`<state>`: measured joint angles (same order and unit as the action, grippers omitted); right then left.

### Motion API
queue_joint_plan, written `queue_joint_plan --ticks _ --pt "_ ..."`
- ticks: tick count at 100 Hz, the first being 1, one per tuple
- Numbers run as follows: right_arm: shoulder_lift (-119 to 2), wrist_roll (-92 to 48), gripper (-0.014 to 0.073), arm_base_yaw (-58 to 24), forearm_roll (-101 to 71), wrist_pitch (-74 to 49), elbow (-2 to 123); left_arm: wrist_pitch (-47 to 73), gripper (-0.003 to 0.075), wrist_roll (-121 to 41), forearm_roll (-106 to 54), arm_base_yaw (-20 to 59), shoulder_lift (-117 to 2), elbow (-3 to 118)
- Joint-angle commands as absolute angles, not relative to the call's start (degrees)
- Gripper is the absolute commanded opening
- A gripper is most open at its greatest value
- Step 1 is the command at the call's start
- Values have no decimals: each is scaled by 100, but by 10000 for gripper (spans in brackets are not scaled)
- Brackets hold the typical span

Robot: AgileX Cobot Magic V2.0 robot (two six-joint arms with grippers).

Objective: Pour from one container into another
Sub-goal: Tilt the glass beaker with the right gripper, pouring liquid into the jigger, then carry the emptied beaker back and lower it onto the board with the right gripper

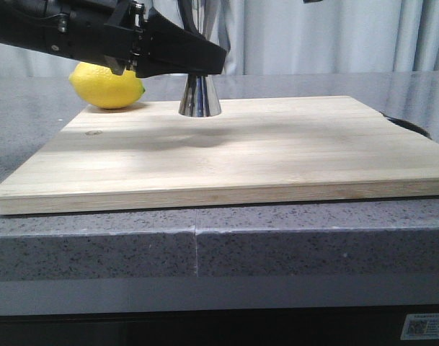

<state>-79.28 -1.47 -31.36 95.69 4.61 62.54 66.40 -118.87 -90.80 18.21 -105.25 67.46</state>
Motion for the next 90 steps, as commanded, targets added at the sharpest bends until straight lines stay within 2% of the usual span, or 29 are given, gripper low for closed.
queue_joint_plan --ticks 1,53,70,90 --pt "-7756 -147 38 -3150 9463 422 6476 7179 -19 -11854 -9499 1877 -10196 6916" --pt "-7756 -137 38 -3150 8186 463 6476 7179 -19 -11854 -9499 1877 -10196 6916" --pt "-7756 -137 38 -3150 6987 463 6476 7179 -19 -11854 -9499 1877 -10196 6916" --pt "-7756 -137 38 -3138 4636 463 6476 7179 -19 -11854 -9499 1877 -10196 6916"
